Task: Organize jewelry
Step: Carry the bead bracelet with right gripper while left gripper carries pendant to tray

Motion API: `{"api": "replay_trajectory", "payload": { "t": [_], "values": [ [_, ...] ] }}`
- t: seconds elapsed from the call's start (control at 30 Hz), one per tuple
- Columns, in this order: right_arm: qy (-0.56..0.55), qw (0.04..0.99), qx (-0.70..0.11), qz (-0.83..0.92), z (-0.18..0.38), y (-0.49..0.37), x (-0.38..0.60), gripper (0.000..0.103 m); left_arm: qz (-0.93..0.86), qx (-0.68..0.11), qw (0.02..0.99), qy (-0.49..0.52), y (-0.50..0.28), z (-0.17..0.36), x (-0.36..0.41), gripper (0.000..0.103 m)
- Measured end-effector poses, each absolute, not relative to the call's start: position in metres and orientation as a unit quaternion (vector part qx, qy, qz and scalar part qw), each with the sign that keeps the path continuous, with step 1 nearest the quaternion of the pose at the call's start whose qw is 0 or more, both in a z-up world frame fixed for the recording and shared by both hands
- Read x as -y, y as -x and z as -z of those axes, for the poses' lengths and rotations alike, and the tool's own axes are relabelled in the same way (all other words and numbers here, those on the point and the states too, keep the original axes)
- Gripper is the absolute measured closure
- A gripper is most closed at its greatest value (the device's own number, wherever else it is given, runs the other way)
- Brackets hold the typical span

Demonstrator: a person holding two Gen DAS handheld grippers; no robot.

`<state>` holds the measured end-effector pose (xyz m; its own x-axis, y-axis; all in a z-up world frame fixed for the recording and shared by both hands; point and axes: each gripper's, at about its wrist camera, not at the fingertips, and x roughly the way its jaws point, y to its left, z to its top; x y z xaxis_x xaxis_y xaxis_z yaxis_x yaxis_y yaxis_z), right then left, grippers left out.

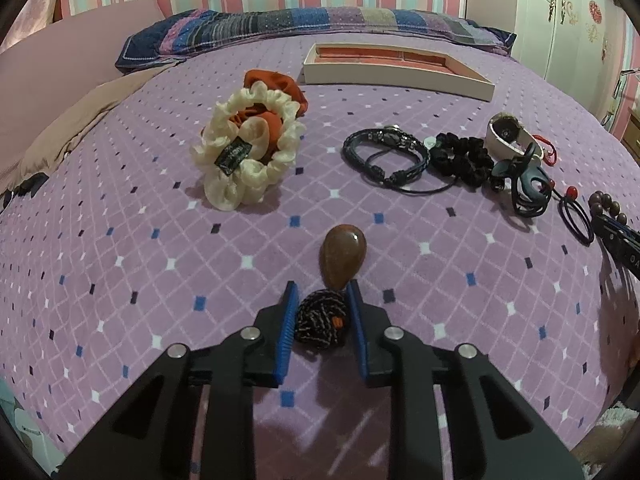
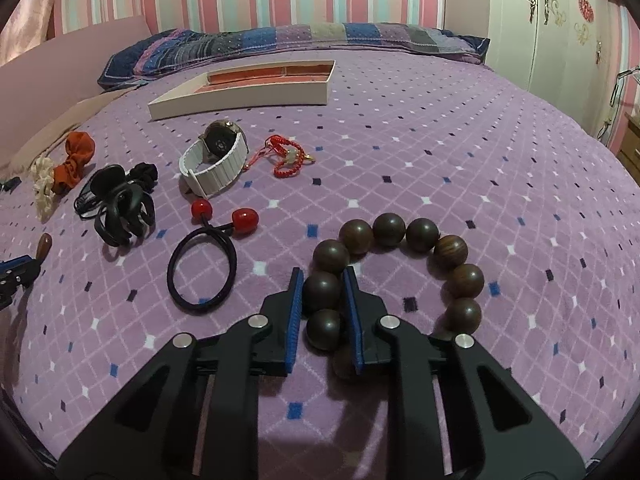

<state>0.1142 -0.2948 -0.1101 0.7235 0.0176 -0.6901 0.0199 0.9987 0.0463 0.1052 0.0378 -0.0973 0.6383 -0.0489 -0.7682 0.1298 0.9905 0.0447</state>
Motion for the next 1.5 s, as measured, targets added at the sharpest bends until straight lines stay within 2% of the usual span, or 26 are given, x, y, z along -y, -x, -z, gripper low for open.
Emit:
{"api": "replay_trajectory", "payload": {
  "t": [0.47,0.73,1.03,1.5],
  "values": [
    [-0.028,0.939,-0.343,0.002,0.085,-0.112,0.299,0.084,0.062,-0.392,0.916,-0.052,-0.116,0.069,-0.026,0.078],
    [-0.023,0.952,-0.306,0.008,0.049,-0.142,0.304,0.084,0.071,-0.379,0.922,-0.043,-0.171,0.036,-0.010,0.078],
    [-0.018,0.958,-0.288,-0.003,0.009,-0.215,0.295,0.084,0.058,-0.376,0.924,-0.036,-0.256,0.001,0.011,0.078],
    [-0.026,0.955,-0.297,0.003,-0.029,-0.376,0.279,0.084,0.014,-0.388,0.920,-0.060,-0.402,-0.014,0.045,0.078]
  ]
}}
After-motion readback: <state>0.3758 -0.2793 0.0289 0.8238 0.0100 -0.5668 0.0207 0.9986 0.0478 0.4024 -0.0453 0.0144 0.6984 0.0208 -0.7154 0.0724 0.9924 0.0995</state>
